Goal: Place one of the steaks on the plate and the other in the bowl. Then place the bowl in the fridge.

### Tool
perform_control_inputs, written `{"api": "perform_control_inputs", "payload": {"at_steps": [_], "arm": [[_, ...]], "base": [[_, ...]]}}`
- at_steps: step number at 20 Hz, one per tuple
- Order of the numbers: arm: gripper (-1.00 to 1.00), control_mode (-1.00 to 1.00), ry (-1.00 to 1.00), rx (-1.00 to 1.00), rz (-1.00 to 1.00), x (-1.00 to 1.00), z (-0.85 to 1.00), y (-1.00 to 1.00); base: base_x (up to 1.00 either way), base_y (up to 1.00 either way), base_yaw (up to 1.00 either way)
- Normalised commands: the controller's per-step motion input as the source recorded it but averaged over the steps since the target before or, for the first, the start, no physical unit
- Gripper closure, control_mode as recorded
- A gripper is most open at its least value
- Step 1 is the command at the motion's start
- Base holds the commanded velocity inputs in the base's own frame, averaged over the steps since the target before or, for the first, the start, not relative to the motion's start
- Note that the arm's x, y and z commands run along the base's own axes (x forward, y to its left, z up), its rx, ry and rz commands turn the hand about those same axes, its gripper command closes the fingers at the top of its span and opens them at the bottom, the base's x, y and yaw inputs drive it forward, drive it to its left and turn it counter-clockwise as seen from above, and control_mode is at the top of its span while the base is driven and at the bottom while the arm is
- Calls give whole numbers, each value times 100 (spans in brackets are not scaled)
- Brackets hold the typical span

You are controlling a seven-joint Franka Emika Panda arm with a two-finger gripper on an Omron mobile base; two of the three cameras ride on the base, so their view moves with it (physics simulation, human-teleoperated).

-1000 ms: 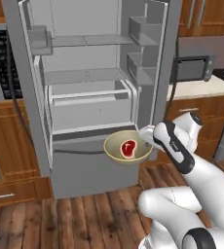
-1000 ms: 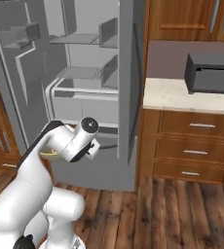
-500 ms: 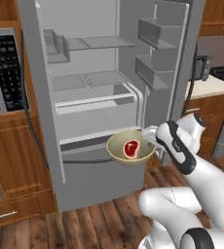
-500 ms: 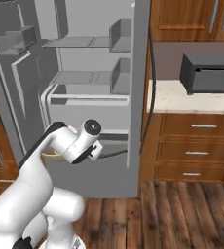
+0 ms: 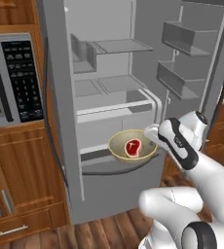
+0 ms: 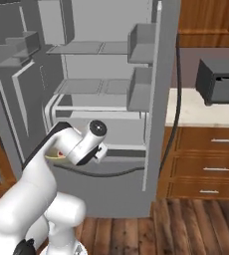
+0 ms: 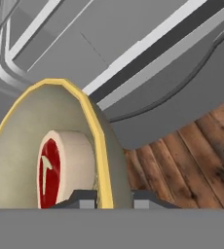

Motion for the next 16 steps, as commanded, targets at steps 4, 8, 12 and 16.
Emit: {"api": "perform_control_inputs", "payload": {"at_steps": [4,8,12,16], "arm": [[100,100,0,0,0,0,0,0],[100,100,0,0,0,0,0,0],[100,100,0,0,0,0,0,0],[100,100,0,0,0,0,0,0]], "base": [[38,45,0],[59,14,2],[58,0,9],[48,-10,12]]}}
